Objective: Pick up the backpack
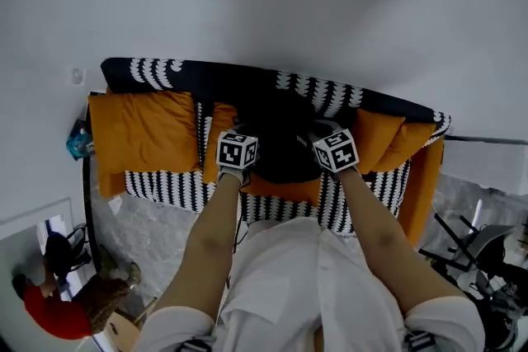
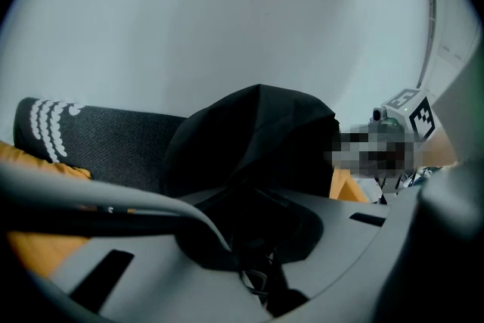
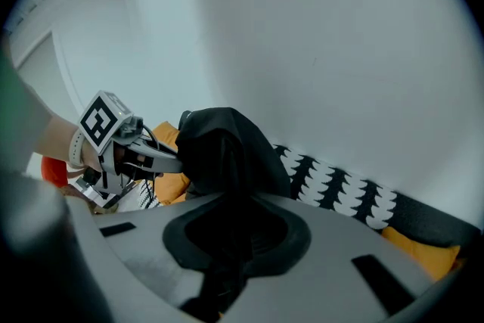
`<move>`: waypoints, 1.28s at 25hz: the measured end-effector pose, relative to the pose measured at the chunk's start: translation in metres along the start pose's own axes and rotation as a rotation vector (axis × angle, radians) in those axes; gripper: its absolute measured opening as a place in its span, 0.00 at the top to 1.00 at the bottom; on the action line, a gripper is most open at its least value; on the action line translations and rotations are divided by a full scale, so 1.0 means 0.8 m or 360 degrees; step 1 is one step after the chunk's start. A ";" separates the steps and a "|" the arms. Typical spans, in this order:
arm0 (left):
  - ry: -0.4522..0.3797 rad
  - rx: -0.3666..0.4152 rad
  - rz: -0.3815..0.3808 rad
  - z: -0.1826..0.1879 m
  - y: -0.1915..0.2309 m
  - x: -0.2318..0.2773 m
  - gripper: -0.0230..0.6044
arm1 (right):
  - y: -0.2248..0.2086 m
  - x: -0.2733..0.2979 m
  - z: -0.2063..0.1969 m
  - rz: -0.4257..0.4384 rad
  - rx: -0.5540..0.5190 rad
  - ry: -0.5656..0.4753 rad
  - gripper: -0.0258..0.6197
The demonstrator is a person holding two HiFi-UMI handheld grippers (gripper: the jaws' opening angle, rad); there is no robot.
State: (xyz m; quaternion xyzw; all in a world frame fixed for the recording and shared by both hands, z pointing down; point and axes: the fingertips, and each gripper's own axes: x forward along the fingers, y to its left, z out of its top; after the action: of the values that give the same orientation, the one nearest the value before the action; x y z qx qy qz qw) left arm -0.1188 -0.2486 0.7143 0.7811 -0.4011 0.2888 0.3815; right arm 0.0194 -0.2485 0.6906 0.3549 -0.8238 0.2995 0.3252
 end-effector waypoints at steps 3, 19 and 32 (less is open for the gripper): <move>0.0006 0.0006 -0.0013 -0.012 -0.009 -0.014 0.88 | 0.013 -0.014 -0.011 0.0007 0.0010 -0.0001 0.89; 0.0023 0.0068 0.0003 -0.072 -0.063 -0.075 0.88 | 0.068 -0.078 -0.068 0.0040 -0.0022 0.0009 0.89; -0.0067 0.0119 0.0053 -0.097 -0.101 -0.125 0.89 | 0.102 -0.128 -0.095 0.0038 -0.0053 -0.0011 0.89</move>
State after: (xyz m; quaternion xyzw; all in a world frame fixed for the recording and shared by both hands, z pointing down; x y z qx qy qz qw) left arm -0.1125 -0.1128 0.6513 0.7940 -0.4108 0.2935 0.3386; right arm 0.0350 -0.1074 0.6388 0.3406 -0.8340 0.2884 0.3245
